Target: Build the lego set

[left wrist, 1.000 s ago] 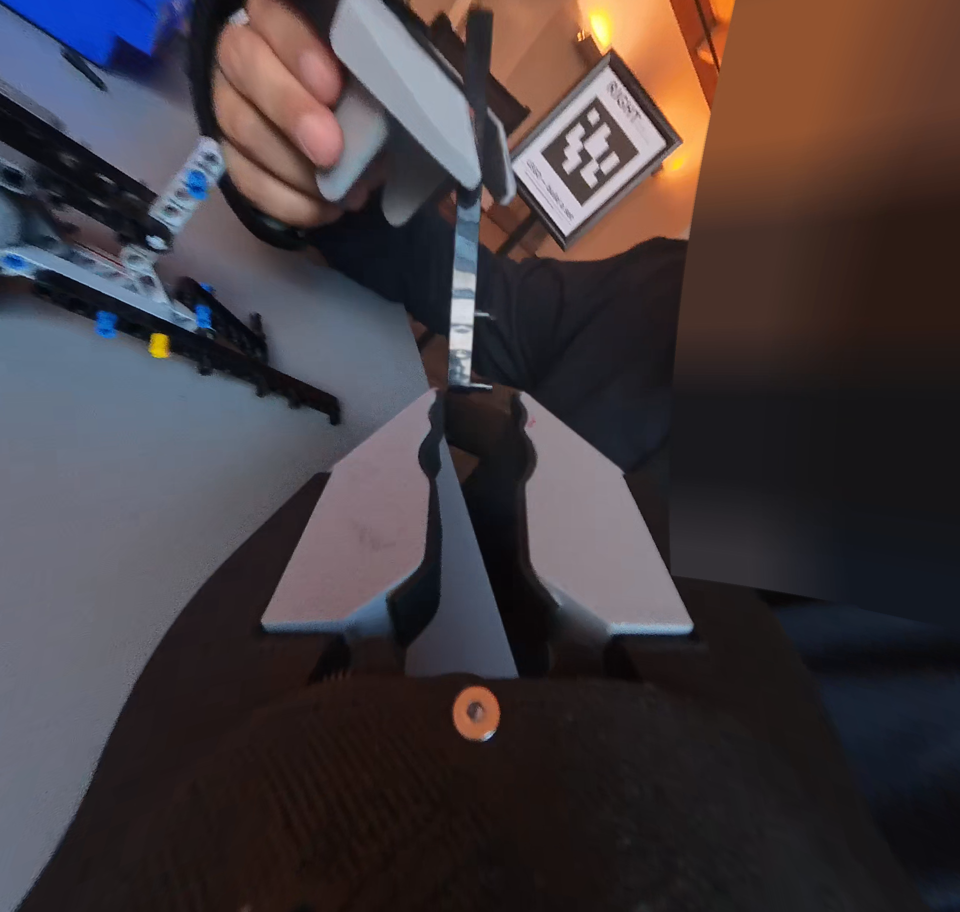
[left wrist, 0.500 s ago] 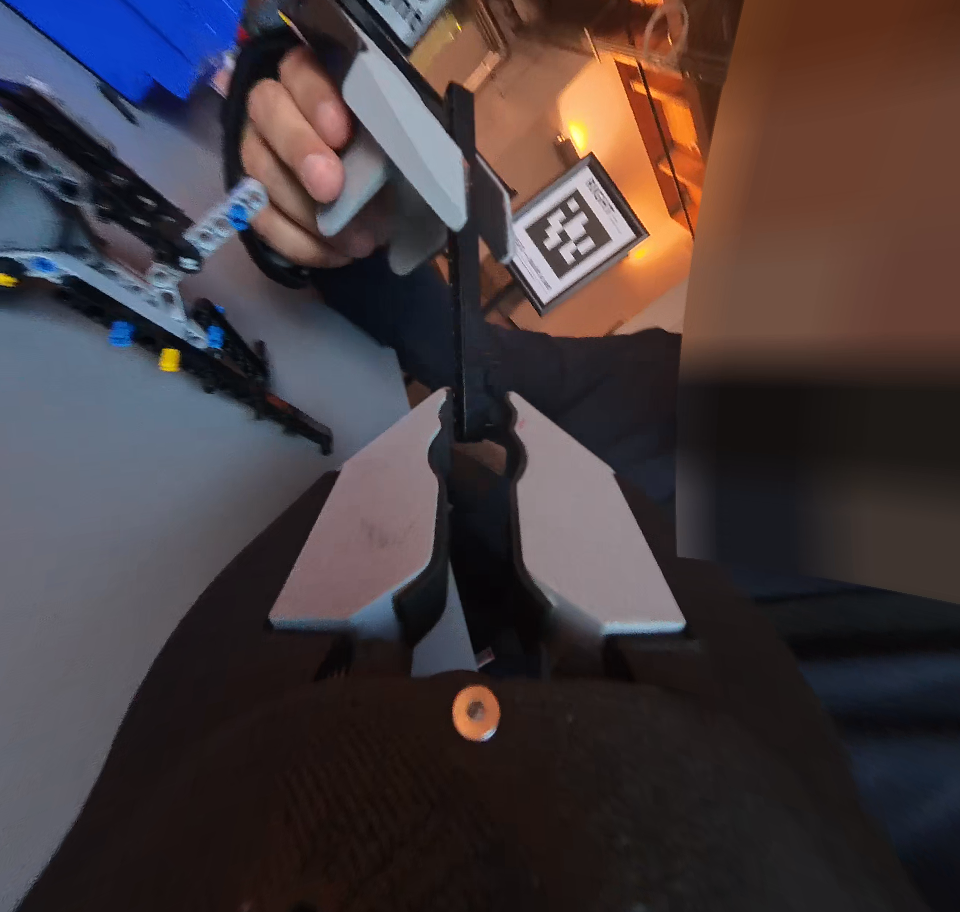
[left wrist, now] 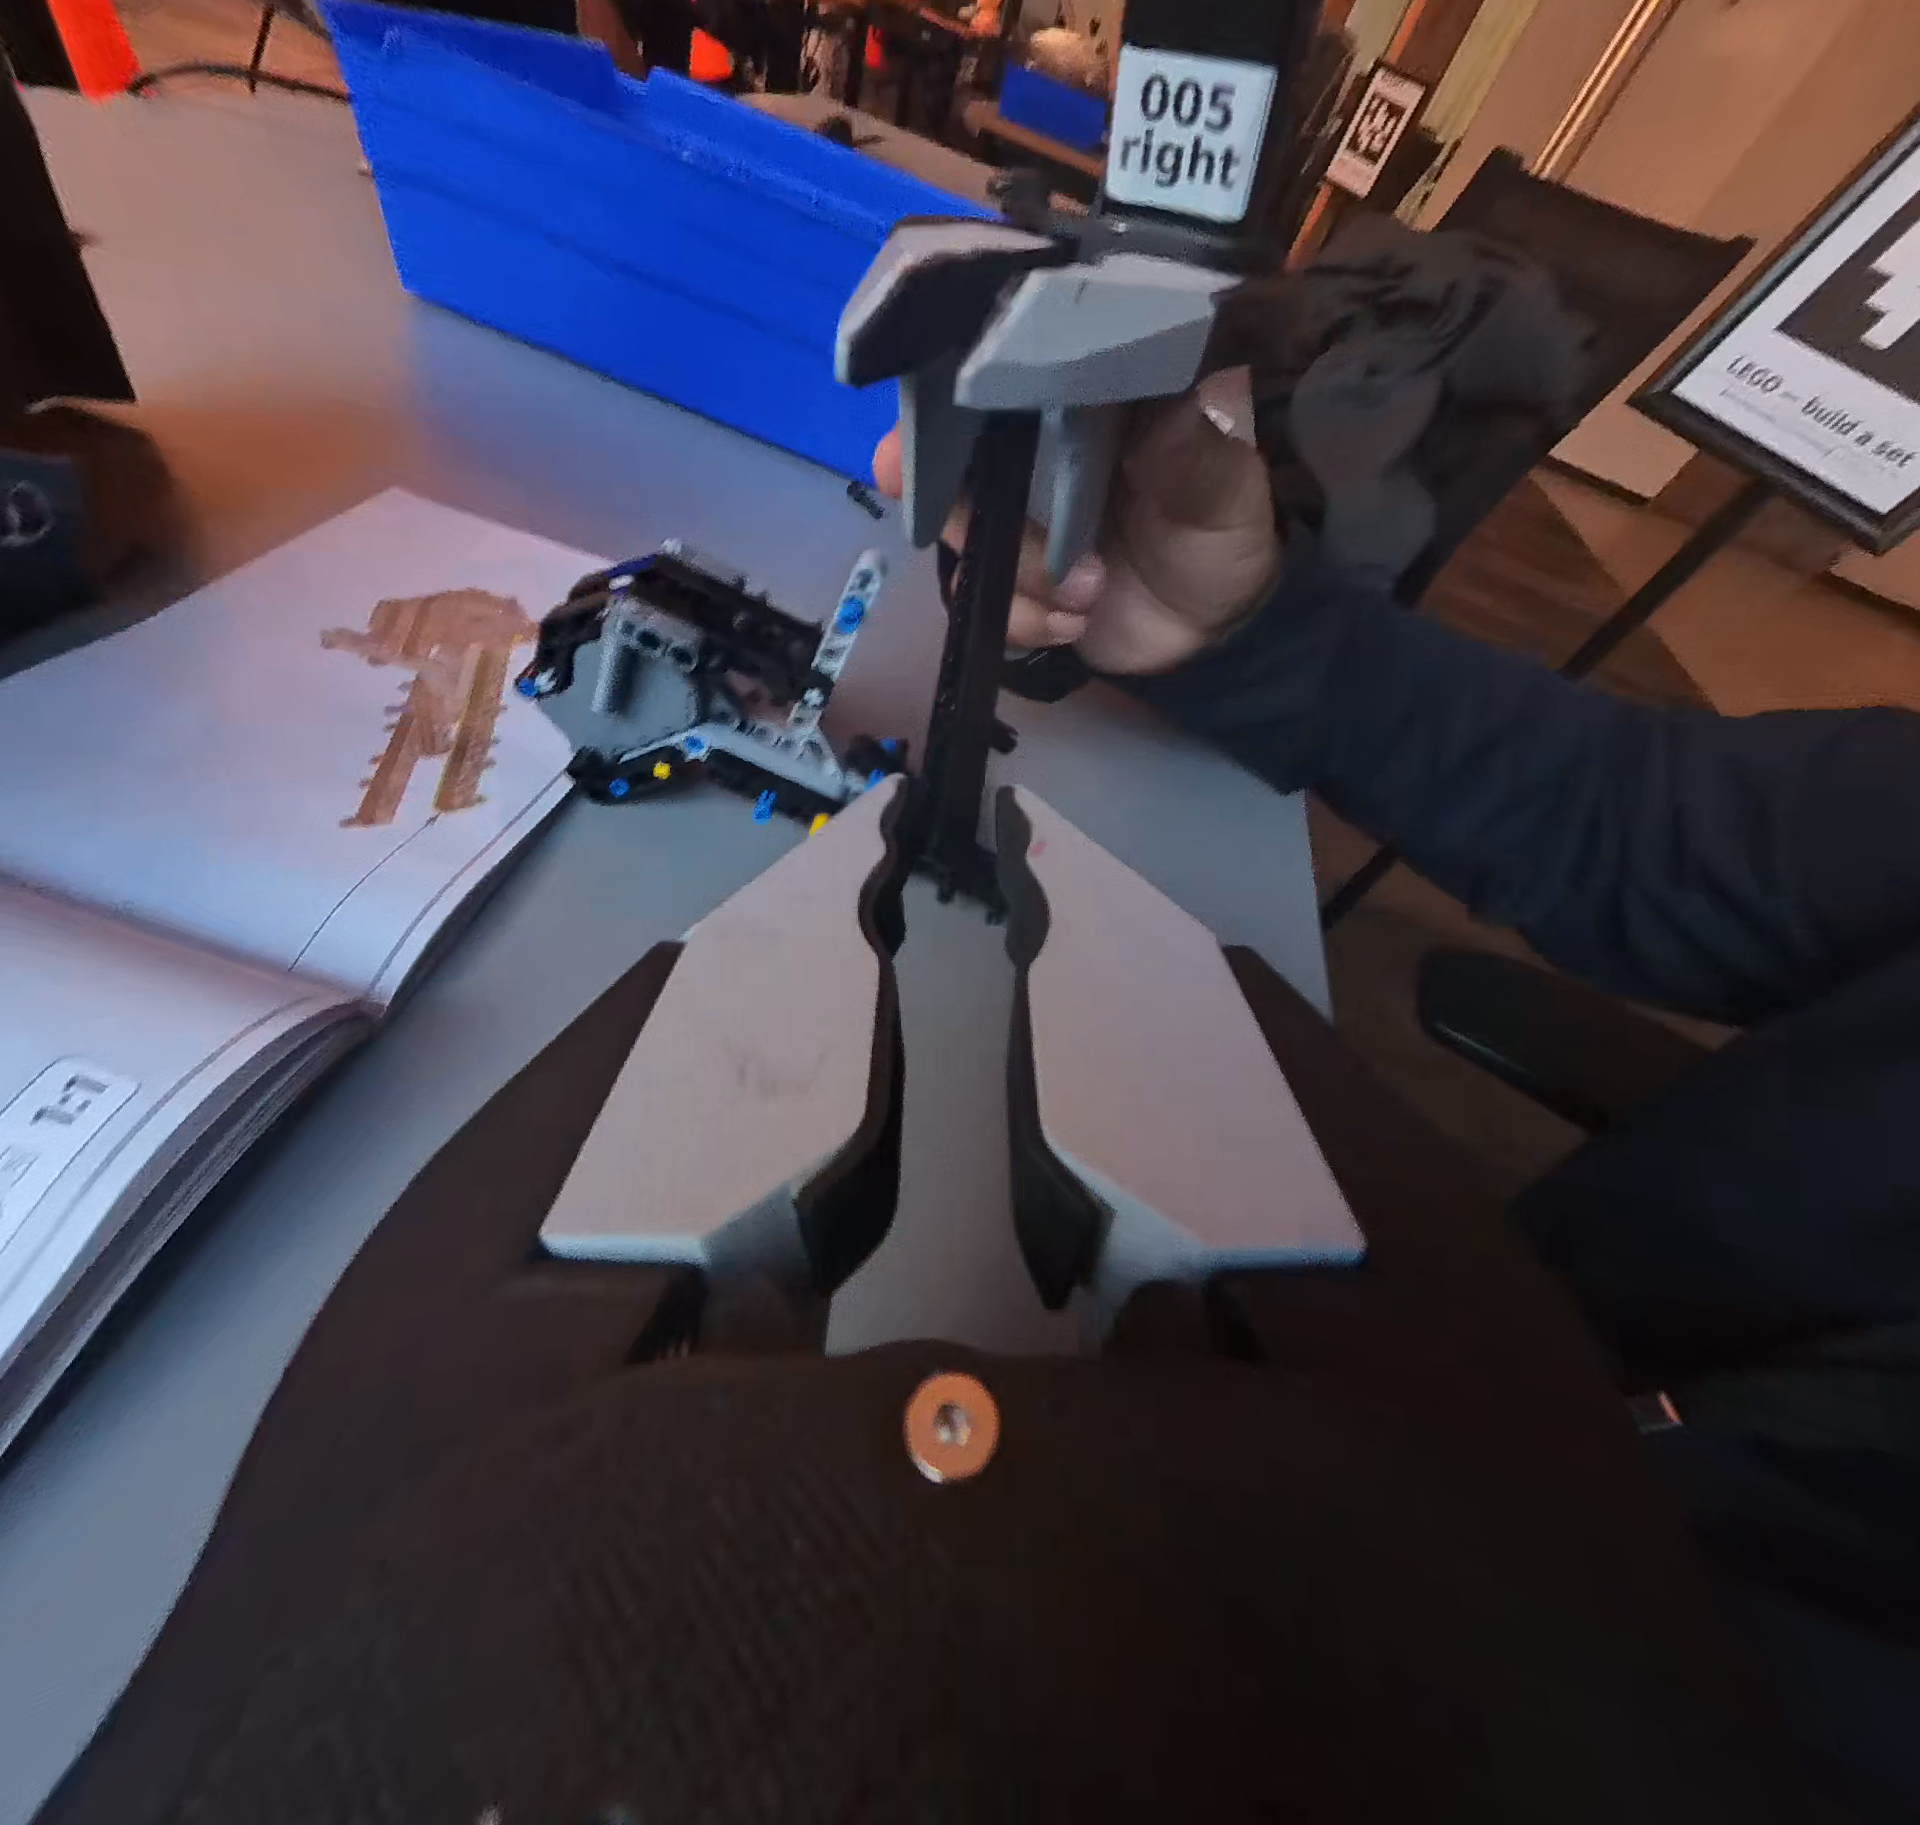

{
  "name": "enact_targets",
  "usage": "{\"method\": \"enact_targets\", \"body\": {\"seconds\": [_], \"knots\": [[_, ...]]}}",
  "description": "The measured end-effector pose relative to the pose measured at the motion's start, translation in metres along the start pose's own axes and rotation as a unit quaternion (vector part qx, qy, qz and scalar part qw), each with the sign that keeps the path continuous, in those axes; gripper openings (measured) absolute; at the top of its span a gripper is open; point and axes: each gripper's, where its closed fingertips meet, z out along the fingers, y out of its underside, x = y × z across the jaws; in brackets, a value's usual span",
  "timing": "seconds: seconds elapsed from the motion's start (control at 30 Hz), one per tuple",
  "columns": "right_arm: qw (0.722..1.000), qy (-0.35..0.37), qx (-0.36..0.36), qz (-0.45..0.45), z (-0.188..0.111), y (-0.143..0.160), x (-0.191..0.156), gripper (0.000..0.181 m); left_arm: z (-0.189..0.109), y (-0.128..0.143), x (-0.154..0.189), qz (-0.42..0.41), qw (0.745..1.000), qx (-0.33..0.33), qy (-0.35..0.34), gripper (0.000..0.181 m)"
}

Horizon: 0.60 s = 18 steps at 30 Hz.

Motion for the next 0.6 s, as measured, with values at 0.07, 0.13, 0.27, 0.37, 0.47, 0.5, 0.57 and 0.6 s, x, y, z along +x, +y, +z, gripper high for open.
{"method": "enact_targets", "body": {"seconds": [0.07,0.13,0.27,0.37,0.47,0.5,0.57,0.6], "knots": [[1.0,0.004,-0.003,-0.012,-0.004,0.0,-0.001,0.013,0.005,-0.007,0.008,0.007,1.0,0.016,0.011,0.013],[1.0,-0.006,-0.004,-0.008,-0.007,0.002,-0.002,0.019,0.008,-0.014,0.017,0.018,0.999,0.032,0.033,0.013],[1.0,-0.003,-0.013,0.005,-0.008,0.009,0.002,0.021,0.016,-0.009,0.005,0.043,0.999,0.021,0.001,0.005],[0.999,0.028,-0.005,0.016,-0.007,0.008,0.011,0.006,0.022,-0.015,0.005,0.025,0.999,0.031,0.016,0.005],[0.999,0.014,-0.012,0.047,-0.009,0.012,0.014,0.0,0.025,-0.015,0.005,0.032,0.999,0.028,0.027,0.006],[0.998,-0.001,-0.011,0.066,-0.01,0.013,0.013,0.003,0.025,-0.013,0.005,0.039,0.999,0.024,0.028,0.006],[0.994,-0.024,0.009,0.102,-0.013,0.009,0.011,0.005,0.026,-0.012,0.009,0.048,0.998,0.021,0.039,0.007],[0.992,-0.039,0.025,0.117,-0.015,0.005,0.01,0.005,0.025,-0.014,0.012,0.056,0.997,0.022,0.046,0.008]]}}
